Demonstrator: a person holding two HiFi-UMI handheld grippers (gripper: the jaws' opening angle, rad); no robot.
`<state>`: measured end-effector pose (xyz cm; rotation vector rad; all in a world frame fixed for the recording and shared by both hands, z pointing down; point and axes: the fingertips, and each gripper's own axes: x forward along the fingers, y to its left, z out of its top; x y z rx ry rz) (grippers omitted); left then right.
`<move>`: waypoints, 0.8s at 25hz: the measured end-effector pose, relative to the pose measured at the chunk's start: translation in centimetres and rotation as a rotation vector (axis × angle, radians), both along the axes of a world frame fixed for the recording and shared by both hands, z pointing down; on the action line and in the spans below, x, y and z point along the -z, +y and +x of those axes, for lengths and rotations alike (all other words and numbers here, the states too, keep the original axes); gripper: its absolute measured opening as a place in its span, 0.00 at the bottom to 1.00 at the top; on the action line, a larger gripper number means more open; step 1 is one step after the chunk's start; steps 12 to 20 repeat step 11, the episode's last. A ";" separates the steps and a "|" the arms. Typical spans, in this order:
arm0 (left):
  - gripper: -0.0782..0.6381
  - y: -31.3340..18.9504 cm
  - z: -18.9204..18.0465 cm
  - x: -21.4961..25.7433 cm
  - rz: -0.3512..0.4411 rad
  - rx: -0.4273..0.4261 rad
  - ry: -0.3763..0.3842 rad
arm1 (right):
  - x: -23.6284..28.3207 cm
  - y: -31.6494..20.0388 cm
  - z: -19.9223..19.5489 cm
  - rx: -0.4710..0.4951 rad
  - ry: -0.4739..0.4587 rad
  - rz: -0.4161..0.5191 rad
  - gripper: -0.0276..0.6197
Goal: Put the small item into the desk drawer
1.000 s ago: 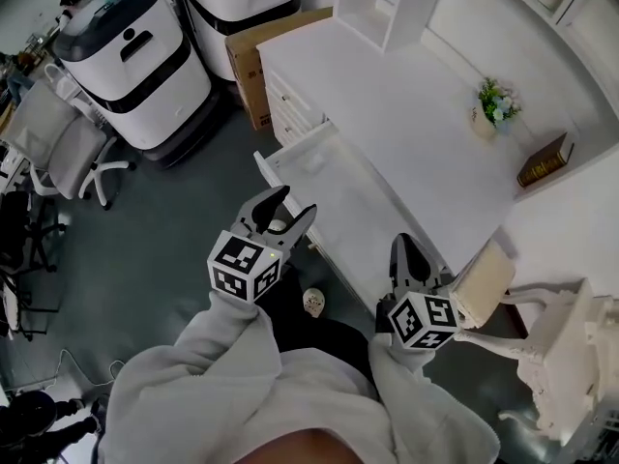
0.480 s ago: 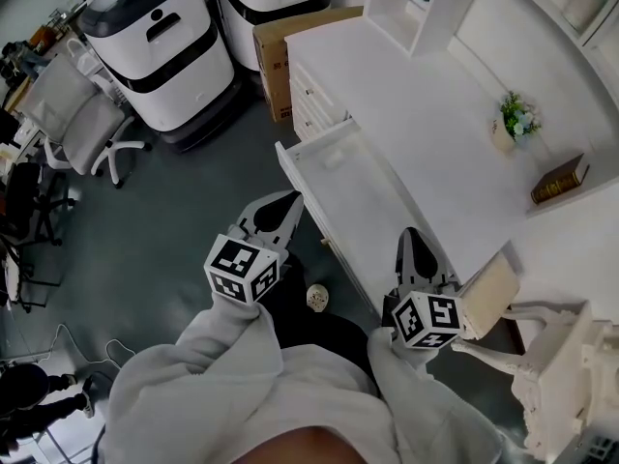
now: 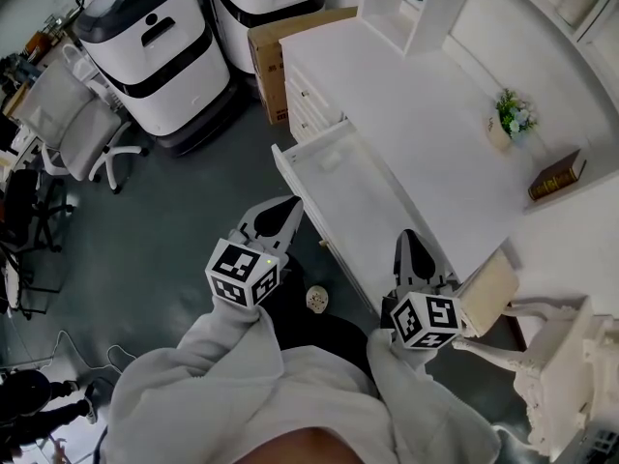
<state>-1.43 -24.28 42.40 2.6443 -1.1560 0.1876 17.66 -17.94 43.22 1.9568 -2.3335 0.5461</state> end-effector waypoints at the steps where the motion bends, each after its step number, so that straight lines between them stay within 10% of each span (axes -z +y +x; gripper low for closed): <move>1: 0.13 0.0 0.0 -0.1 -0.002 -0.002 -0.001 | 0.0 0.0 0.0 -0.001 0.000 0.000 0.10; 20: 0.13 0.2 -0.3 -0.5 -0.019 -0.016 -0.005 | -0.3 -0.1 -0.9 0.014 -0.018 -0.008 0.10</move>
